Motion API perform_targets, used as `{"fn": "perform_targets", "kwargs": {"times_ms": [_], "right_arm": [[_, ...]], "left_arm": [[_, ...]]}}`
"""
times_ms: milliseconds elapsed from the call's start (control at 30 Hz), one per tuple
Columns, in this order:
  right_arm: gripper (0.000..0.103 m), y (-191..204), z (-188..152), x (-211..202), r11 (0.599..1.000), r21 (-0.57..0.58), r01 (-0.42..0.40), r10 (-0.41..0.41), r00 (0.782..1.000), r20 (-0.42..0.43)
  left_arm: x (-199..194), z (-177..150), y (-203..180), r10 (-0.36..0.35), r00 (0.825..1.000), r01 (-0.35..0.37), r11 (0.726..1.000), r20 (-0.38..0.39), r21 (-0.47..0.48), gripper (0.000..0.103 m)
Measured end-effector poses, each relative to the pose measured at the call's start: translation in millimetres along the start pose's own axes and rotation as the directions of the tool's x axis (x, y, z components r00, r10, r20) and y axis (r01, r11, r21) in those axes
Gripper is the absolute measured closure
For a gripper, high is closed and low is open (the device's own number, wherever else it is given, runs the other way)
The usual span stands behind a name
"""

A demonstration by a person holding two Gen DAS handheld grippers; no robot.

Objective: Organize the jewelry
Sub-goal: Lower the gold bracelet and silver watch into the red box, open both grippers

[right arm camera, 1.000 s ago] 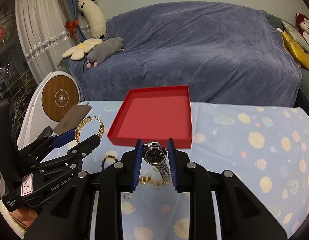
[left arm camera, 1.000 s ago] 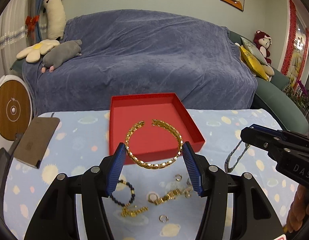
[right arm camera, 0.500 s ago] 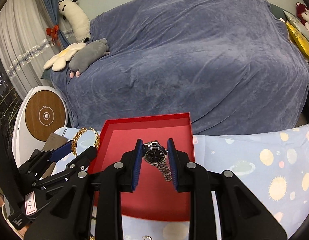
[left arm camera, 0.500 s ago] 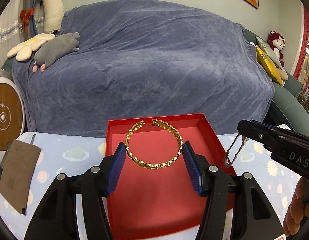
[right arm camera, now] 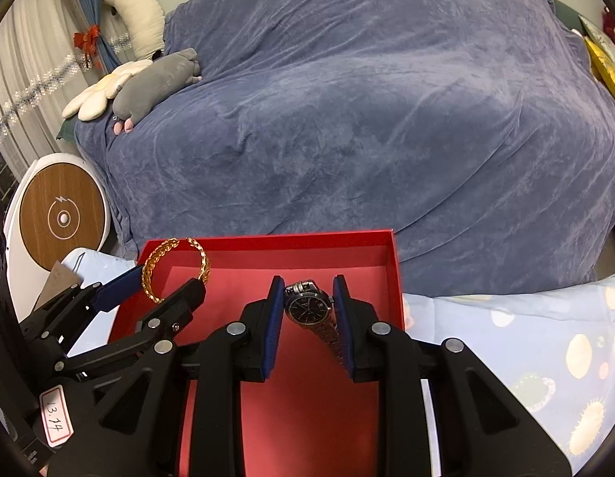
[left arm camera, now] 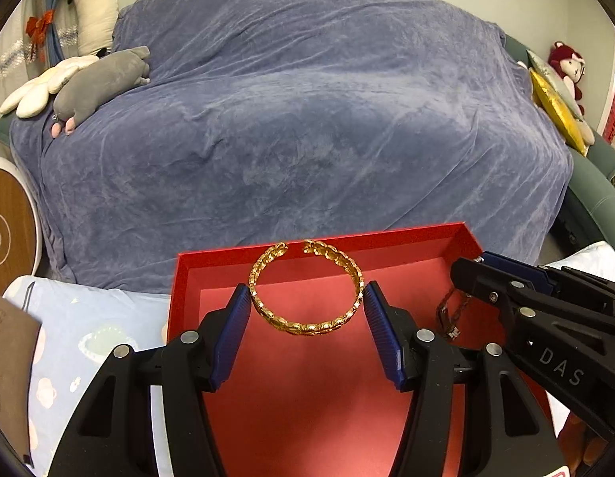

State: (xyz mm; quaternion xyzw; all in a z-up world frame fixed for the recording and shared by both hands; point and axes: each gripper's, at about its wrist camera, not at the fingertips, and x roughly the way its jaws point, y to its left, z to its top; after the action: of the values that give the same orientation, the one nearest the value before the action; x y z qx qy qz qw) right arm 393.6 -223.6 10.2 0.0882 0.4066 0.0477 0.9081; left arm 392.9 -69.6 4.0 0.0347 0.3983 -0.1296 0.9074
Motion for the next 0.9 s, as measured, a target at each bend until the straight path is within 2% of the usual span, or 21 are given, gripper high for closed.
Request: {"fn": "perform_targets", "kwargs": {"times_ms": [33,133,167,200,467,600,733,900], "right_arm": [[0.077,-1,-2,2,1.000,-0.003,-0.001,0.001,1.000,0.008],[0.062,-5,-9,3,1.000,0.003,0.006,-0.006,1.000,0.017],[0.061,-7,-12,3,1.000,0.010,0.004,-0.005,1.000,0.015],[0.061,-8,-15,4,1.000,0.014,0.004,-0.004,1.000,0.009],[0.061,-9,-42,-14,0.999,0.032,0.025,-0.024,0.999,-0.024],[0.061,-7,-60,-26,0.999,0.041,0.024,-0.022,0.999,-0.042],[0.061,-6,-63,-46,0.998,0.033,0.061,-0.061,0.998,0.015],[0.061,-6,-67,-105,0.998,-0.015,0.062,-0.061,0.996,0.062]], "left_arm": [[2,0,1,-0.003,1.000,0.003,1.000,-0.008,-0.006,0.046],[3,-2,5,0.012,1.000,-0.012,1.000,-0.003,-0.025,0.042],[4,-3,6,0.008,1.000,-0.008,0.999,-0.004,-0.033,0.037],[3,-5,8,0.008,1.000,-0.008,0.999,-0.003,-0.043,0.034],[-6,-25,24,-0.041,0.997,0.033,0.991,-0.062,-0.130,0.034],[-16,-36,20,-0.040,0.997,0.033,0.993,-0.059,-0.116,0.034],[-28,-41,13,-0.012,0.999,0.008,0.995,-0.037,-0.103,0.034],[-78,-43,20,-0.008,1.000,0.010,0.996,0.022,-0.084,0.034]]}}
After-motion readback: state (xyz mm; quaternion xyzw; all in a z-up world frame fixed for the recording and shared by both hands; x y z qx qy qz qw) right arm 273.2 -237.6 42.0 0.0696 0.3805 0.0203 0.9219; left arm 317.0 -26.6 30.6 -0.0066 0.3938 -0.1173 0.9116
